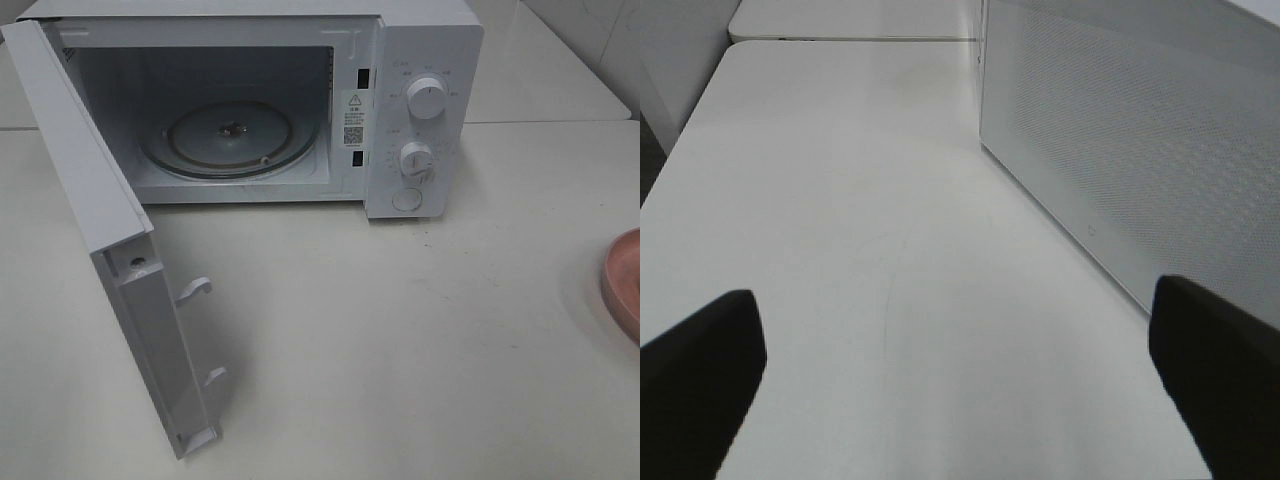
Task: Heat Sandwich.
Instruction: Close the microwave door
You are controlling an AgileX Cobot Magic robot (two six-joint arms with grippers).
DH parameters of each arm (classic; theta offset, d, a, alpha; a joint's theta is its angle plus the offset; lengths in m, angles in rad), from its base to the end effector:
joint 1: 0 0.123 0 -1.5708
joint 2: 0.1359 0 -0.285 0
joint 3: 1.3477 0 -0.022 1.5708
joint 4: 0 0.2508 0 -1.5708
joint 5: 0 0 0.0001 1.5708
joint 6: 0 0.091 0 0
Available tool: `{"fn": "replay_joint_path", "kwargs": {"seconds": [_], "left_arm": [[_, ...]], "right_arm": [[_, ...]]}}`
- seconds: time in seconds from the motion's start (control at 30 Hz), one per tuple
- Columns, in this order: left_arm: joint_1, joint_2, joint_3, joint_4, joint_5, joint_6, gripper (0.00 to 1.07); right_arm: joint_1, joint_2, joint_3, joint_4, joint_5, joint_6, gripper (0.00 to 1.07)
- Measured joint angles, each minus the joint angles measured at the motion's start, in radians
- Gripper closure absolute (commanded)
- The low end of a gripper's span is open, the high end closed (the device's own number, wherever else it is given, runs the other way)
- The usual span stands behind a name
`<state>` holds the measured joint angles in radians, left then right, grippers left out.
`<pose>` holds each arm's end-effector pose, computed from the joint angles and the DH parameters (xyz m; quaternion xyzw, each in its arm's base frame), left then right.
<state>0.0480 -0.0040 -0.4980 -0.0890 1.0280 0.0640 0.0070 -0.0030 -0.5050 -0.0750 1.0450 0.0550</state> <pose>-0.0037 -0.0071 0.2796 0.0078 0.8432 -0.0144 0.5374 -0.0053 -0.0059 0.2801 0.0216 0.8461 -0.0210 0.5321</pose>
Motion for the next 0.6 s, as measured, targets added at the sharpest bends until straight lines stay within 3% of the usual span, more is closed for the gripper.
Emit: {"fn": "replay_joint_path", "kwargs": {"seconds": [0.6], "left_arm": [[0.0, 0.0, 0.0, 0.0, 0.0, 0.0, 0.05]], "right_arm": [[0.0, 0.0, 0.0, 0.0, 0.0, 0.0, 0.31]]}}
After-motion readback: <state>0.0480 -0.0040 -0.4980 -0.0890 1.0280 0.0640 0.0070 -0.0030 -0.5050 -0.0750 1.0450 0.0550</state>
